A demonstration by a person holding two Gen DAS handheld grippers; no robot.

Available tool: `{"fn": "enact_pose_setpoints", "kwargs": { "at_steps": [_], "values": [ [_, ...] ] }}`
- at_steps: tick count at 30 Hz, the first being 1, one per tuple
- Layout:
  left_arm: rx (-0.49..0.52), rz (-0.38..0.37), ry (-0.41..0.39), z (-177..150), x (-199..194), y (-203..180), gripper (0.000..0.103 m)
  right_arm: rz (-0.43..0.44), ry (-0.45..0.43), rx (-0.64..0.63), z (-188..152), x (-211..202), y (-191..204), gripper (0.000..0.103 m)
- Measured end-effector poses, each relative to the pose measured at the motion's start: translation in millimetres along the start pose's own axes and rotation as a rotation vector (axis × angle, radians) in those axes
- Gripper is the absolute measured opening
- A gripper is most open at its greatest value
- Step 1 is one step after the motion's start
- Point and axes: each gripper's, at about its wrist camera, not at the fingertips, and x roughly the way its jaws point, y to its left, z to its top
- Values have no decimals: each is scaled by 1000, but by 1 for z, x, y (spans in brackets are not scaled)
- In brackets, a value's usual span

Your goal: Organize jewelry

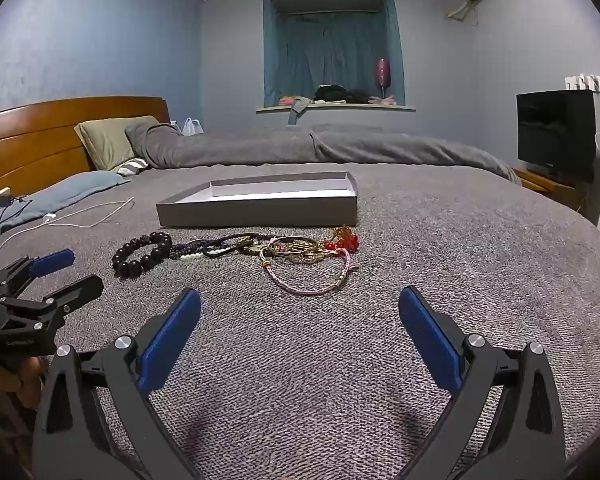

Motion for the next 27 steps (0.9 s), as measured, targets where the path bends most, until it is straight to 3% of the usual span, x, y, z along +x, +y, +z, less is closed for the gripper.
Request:
{"fn": "enact_pose_setpoints", "kwargs": {
  "at_steps": [27],
  "values": [
    [-12,-8,16,-1,3,-1,98,4,-6,14,-2,-6,-7,98]
  ]
}}
